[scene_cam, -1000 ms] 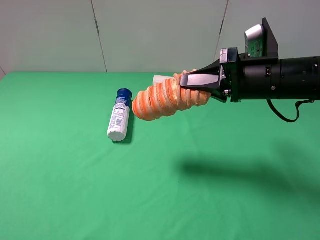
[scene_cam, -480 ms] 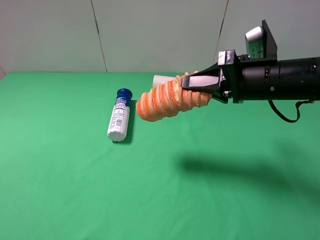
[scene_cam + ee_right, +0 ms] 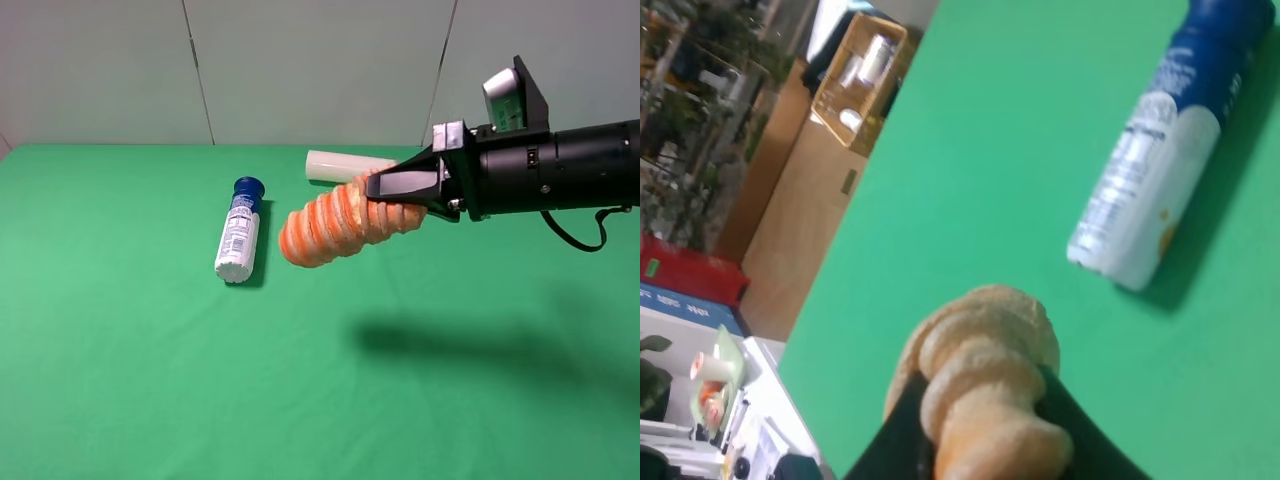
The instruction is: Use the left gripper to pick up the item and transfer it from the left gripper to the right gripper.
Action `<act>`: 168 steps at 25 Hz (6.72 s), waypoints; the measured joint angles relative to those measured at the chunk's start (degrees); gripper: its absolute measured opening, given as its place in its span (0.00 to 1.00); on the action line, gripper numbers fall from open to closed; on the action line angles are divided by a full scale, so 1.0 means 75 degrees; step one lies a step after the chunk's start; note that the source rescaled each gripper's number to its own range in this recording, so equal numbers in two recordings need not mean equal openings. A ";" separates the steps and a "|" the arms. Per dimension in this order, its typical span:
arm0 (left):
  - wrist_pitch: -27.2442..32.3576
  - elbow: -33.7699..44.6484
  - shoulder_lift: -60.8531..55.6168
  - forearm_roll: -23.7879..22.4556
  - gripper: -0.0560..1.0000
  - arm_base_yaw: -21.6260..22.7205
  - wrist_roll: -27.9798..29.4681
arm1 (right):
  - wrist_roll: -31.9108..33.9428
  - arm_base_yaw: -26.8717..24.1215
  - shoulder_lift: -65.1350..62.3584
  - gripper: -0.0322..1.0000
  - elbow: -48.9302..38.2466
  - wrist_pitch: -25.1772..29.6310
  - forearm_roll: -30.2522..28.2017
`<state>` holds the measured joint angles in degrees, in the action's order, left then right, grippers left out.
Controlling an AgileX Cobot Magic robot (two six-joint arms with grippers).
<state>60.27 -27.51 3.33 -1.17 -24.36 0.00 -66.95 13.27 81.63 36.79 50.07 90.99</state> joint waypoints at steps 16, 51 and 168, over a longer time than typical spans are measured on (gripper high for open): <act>-0.0002 0.0000 -0.0458 0.0000 1.00 0.3371 0.0000 | 0.3712 0.0000 0.0016 0.05 0.2165 -0.1022 -0.5252; -0.0009 0.0000 -0.0458 0.0000 1.00 0.3459 0.0000 | 0.3663 -0.1239 0.2555 0.05 0.2488 0.0069 -0.6498; -0.0009 0.0000 -0.0458 0.0000 1.00 0.3459 0.0000 | 0.8777 -0.1239 -1.0084 1.00 -0.1088 0.1113 -1.1945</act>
<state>60.20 -27.51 -0.10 -1.17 1.58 0.00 -1.12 3.98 6.00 28.63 58.41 1.41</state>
